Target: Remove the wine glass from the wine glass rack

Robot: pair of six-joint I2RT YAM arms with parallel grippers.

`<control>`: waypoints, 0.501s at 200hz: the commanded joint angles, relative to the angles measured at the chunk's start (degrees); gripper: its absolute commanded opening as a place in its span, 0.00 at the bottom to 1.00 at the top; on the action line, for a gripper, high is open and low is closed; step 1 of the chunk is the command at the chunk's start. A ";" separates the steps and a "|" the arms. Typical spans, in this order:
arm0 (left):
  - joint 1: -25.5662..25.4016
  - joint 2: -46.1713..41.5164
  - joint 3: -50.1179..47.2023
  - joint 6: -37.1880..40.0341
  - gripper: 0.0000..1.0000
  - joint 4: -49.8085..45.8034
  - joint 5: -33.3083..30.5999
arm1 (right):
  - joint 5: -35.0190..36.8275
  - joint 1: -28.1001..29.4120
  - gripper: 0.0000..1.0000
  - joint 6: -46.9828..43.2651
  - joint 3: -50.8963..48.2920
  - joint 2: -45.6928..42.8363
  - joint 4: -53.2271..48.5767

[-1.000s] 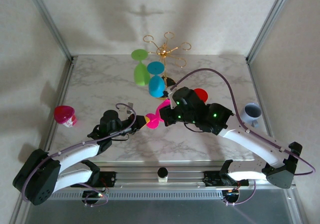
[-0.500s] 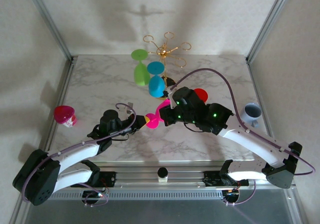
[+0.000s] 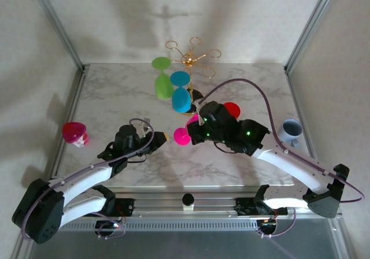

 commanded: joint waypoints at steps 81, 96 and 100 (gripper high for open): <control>0.65 -7.06 10.84 13.74 0.25 -28.17 -17.22 | 6.13 -0.59 0.00 0.08 2.21 7.56 -5.53; 0.65 -7.07 11.42 14.47 0.25 -29.71 -18.15 | 7.50 -0.69 0.00 -0.09 2.46 8.62 -5.84; 0.65 -7.06 11.45 14.67 0.25 -29.95 -18.32 | 7.88 -0.69 0.00 -0.14 2.47 8.93 -5.90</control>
